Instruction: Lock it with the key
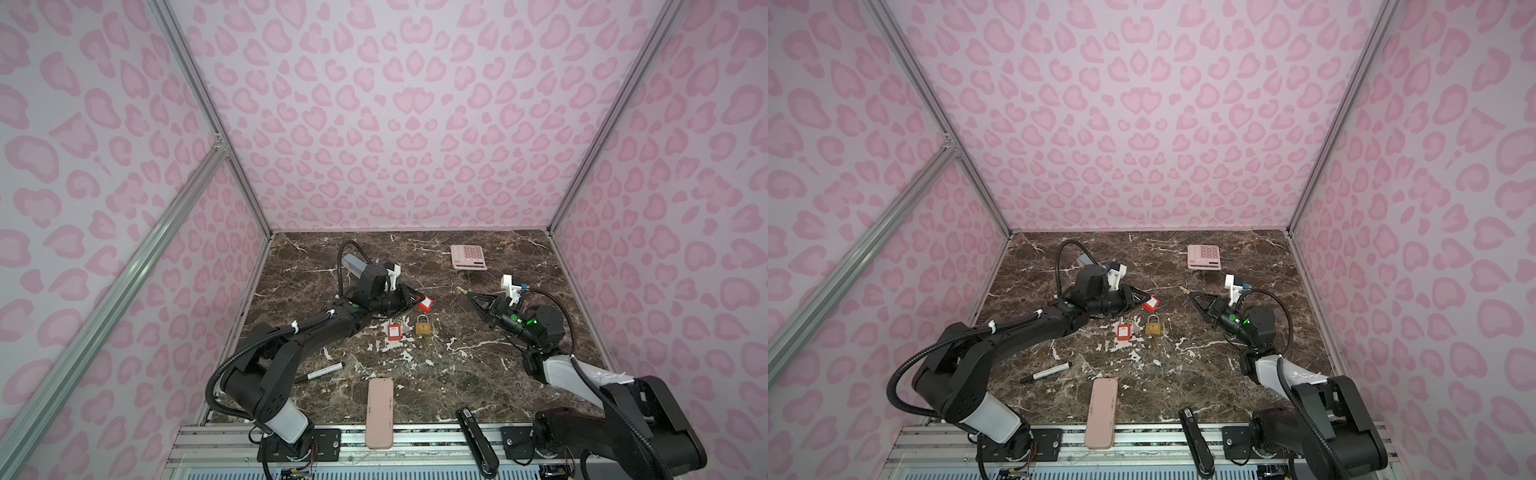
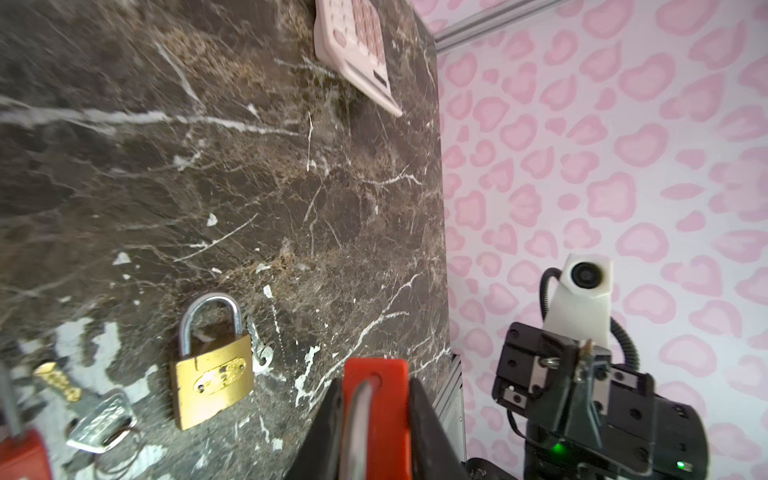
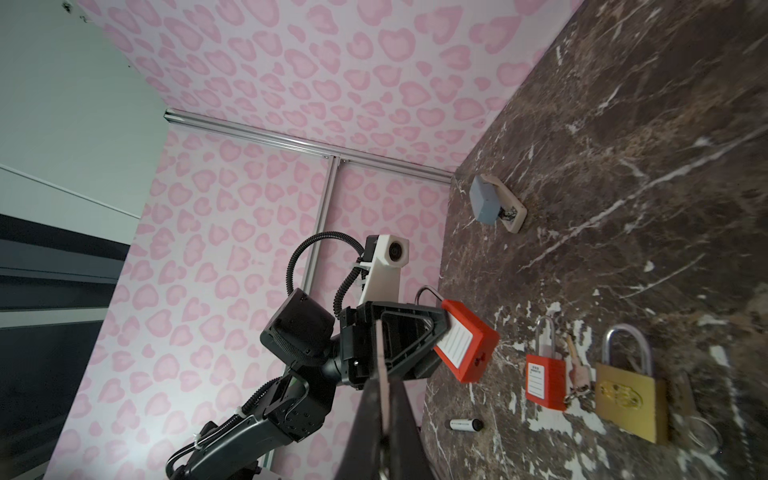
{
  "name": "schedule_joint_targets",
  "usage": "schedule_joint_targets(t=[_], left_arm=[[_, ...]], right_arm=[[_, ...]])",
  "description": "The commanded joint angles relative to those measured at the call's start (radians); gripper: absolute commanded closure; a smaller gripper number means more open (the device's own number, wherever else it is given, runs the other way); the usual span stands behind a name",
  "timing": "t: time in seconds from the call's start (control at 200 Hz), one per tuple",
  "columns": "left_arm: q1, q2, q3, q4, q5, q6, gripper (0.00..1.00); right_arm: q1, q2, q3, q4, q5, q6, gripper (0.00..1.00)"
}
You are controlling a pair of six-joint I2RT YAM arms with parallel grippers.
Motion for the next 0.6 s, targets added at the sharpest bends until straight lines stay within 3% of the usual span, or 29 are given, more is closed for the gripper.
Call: schedule_joint_targets(t=[0.0, 0.075, 0.315, 0.595], left_arm=[[-0.028, 0.081, 0.055, 0.028, 0.069, 0.014, 0.97], [-0.049, 0.135, 0.089, 0.035, 0.078, 0.004, 0.97], [-0.091, 0.27, 0.195, 0.023, 0.108, 0.004, 0.97], [-0.104, 0.36, 0.238, 0.031, 0.121, -0.015, 0.95]], right_arm=[[-0.027, -0.108, 0.024, -0.402, 0.033, -0.205, 1.0], [-0.056, -0.202, 0.037, -0.568, 0.061, -0.268, 1.0], [-0.167, -0.411, 0.0, -0.794, 0.09, -0.324, 1.0], [-0.226, -0.526, -0.021, -0.89, 0.084, -0.336, 1.0]])
